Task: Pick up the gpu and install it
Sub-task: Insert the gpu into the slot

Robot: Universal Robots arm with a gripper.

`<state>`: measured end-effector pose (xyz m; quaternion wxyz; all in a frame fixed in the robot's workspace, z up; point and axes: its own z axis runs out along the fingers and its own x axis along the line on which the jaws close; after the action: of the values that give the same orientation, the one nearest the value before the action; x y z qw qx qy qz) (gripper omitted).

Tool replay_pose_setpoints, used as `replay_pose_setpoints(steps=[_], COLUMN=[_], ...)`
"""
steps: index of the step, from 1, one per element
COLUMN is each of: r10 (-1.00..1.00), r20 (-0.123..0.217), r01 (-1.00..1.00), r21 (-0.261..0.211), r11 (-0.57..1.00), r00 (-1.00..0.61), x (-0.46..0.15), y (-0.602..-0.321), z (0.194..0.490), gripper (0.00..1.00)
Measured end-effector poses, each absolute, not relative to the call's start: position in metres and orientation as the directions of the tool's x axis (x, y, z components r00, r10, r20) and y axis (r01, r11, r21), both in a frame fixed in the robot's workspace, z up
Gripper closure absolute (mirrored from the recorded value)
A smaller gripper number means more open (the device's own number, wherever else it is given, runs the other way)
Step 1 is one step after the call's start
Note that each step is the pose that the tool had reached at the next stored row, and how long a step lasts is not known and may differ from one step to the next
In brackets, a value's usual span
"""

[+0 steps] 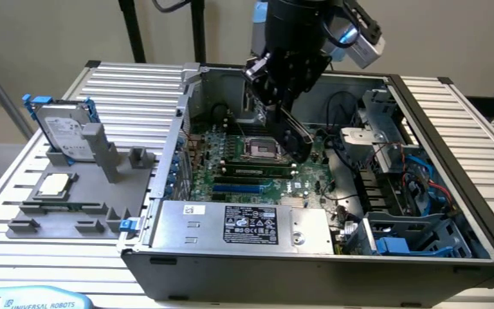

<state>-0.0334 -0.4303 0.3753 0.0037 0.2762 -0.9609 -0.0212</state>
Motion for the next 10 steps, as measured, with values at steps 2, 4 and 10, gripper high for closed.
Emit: replay_pose_setpoints(steps=[2,4,10], r10=[-0.561,-0.590,-0.675], r20=[-0.004,-0.005,-0.005], r01=[-0.561,-0.590,-0.674], r21=[0.043,0.043,0.043], r11=[0.827,0.806,0.737], r00=[-0.828,-0.807,-0.738], x=[-0.0334,-0.0334,-0.0334], y=[-0.4303,-0.4303,-0.4303], z=[0.3735,0.3717,0.3663], gripper=[0.73,0.73,0.73])
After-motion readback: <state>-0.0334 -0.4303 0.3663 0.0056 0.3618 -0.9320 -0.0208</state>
